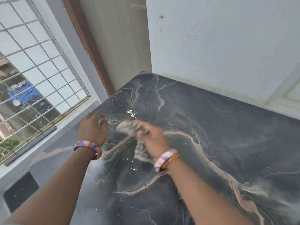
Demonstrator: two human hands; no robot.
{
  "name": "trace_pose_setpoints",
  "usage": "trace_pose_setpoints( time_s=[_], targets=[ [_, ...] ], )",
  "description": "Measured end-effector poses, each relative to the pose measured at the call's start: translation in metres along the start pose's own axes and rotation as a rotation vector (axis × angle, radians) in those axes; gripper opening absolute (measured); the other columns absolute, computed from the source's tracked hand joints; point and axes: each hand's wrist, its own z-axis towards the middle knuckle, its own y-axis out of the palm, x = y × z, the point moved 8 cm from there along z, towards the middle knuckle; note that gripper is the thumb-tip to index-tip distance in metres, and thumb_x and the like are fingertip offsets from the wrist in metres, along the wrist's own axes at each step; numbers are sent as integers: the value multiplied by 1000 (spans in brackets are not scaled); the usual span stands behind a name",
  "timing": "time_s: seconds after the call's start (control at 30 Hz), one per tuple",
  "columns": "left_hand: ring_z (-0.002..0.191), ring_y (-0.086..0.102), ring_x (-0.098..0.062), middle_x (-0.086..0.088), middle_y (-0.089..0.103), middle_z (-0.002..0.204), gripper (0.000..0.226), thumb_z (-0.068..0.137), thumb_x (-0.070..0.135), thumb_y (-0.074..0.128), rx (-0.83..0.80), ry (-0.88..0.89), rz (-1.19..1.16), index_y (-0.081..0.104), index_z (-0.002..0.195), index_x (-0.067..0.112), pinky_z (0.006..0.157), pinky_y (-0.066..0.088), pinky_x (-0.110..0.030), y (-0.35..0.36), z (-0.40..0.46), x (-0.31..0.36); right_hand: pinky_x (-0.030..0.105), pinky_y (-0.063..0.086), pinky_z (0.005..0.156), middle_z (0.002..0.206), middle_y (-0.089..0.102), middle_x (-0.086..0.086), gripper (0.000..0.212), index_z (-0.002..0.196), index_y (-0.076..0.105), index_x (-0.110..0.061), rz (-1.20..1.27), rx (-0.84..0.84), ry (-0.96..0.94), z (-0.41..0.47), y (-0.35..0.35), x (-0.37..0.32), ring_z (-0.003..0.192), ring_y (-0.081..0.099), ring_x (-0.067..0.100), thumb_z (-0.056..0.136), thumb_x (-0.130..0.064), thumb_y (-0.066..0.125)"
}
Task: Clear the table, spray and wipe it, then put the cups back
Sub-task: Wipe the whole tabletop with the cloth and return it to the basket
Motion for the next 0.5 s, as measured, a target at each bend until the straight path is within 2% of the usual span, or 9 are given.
trace_pose_setpoints(
  time_s=[0.03,0.1,0.17,0.2,0.27,0.33,0.4,0.5],
  targets=[
    [112,52,-40,-24,60,117,25,88,12,52,-12,18,15,65,107,3,95,40,-41,1,-1,2,16,45,46,80,64,4,38,98,67,-31,-49,136,-32,5,-34,-6,48,54,5,92,-1,44],
    [111,52,-40,-23,61,116,24,85,11,54,-61,39,22,65,105,5,95,41,-41,10,-6,6,21,53,59,85,67,-1,35,93,66,-28,-282,406,-81,11,-105,-16,56,58,0,88,-2,44],
    [111,51,-40,-22,61,116,24,83,9,55,-106,45,13,66,105,5,95,41,-41,20,-14,4,36,56,81,97,69,1,37,105,63,-31,-569,596,-1,14,-163,-9,75,66,2,88,-5,42],
    [112,51,-40,-22,61,117,24,83,10,56,-117,52,19,66,105,5,96,41,-41,22,-16,1,39,52,91,112,66,7,39,117,59,-27,-686,644,91,15,-182,3,94,67,12,91,-5,40],
    [114,51,-39,-20,60,120,25,84,11,56,-121,40,30,66,107,6,97,41,-42,22,-19,-6,42,36,108,143,43,14,44,136,43,-14,-868,641,236,22,-201,28,130,42,31,92,-6,40],
    [117,49,-38,-19,58,123,26,84,12,55,-115,9,46,65,108,8,98,40,-42,19,-18,-18,41,23,116,152,26,14,50,139,35,-5,-980,585,220,43,-194,36,141,24,32,90,-6,42],
    [119,45,-38,-19,56,126,27,86,13,53,-109,-10,70,64,110,7,100,38,-43,16,-15,-30,40,24,116,151,28,14,50,139,36,-6,-1001,508,151,76,-173,28,140,26,31,90,-5,42],
    [121,43,-38,-17,53,129,27,87,13,52,-102,-32,86,62,112,7,101,36,-41,16,-10,-41,31,29,108,144,41,10,43,134,46,-10,-972,326,0,124,-112,6,133,39,28,91,-4,39]
  ],
)
